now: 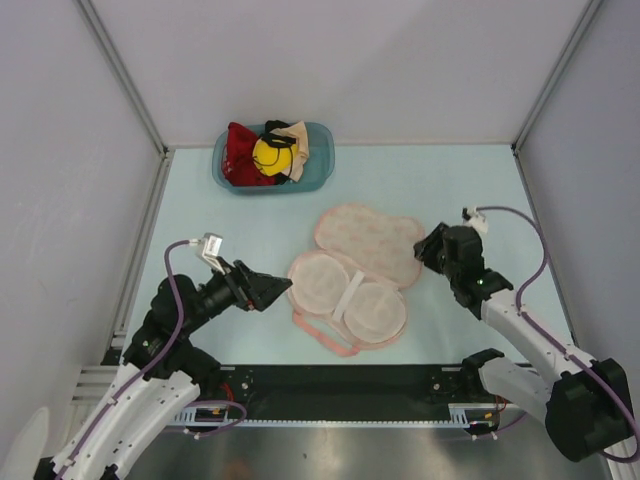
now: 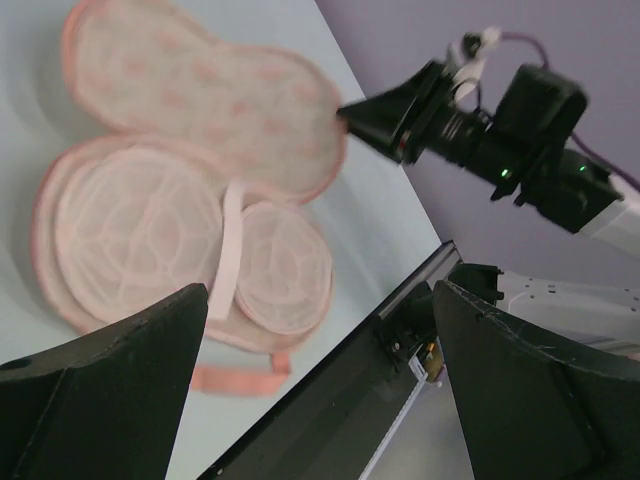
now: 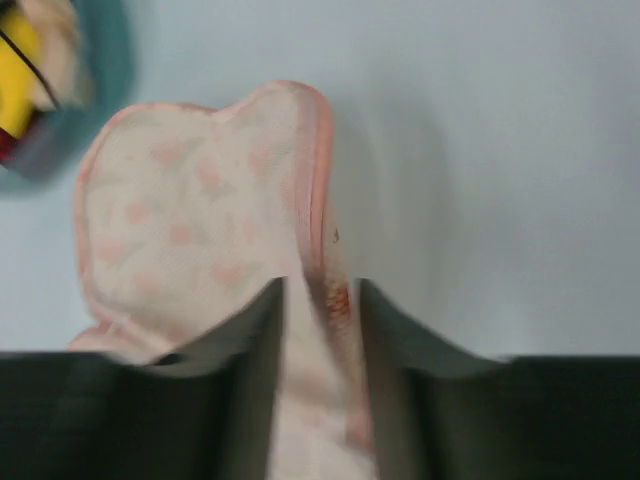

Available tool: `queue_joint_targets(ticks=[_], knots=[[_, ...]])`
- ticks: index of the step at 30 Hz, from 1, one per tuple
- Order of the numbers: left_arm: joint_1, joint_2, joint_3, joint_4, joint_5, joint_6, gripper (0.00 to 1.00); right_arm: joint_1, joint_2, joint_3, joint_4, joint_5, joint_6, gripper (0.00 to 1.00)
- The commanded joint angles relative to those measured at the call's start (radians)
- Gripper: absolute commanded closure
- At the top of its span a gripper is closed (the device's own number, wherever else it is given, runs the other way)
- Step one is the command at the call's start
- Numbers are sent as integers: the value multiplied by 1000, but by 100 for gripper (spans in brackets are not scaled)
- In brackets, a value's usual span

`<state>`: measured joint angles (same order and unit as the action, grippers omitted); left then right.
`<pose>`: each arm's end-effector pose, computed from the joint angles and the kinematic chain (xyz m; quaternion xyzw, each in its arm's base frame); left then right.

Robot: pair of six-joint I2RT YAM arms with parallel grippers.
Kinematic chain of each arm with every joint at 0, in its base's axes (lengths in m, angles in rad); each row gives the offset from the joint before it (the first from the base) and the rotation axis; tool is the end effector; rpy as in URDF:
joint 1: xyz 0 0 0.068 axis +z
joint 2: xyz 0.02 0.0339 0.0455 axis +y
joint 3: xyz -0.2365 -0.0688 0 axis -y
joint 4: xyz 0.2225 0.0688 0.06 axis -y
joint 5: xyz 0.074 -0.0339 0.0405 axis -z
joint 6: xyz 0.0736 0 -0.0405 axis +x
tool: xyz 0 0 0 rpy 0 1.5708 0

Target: Place the bra in the laundry bag and zip it closed

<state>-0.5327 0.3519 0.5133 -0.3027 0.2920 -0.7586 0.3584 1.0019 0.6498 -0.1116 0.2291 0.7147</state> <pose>0.1193 -0.0949 0.2696 0.0105 0.7532 -0.4779 0.4518 0.2423 0.0729 0.2272 0.2089 0.8211 0.1834 0.4986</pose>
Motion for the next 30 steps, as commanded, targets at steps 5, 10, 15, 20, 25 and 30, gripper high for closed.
queue_joint_targets(ticks=[5, 10, 15, 20, 25, 30], knots=[[2, 50, 16, 39, 10, -17, 2, 53, -190, -181, -143, -44, 68, 36], [-6, 198, -90, 148, 41, -128, 16, 143, -182, -58, -276, 95, 0, 30], [-46, 401, -128, 172, -49, -200, 28, 279, -25, 8, -228, 39, -109, 30], [-87, 479, -174, 191, -189, -313, 31, 362, 180, 31, -79, -17, -132, 31], [-87, 564, -159, 221, -290, -312, 40, 364, 352, 92, -33, -36, -130, 38], [-87, 780, -107, 264, -337, -297, 44, 363, 460, 152, -63, 33, -138, 40]])
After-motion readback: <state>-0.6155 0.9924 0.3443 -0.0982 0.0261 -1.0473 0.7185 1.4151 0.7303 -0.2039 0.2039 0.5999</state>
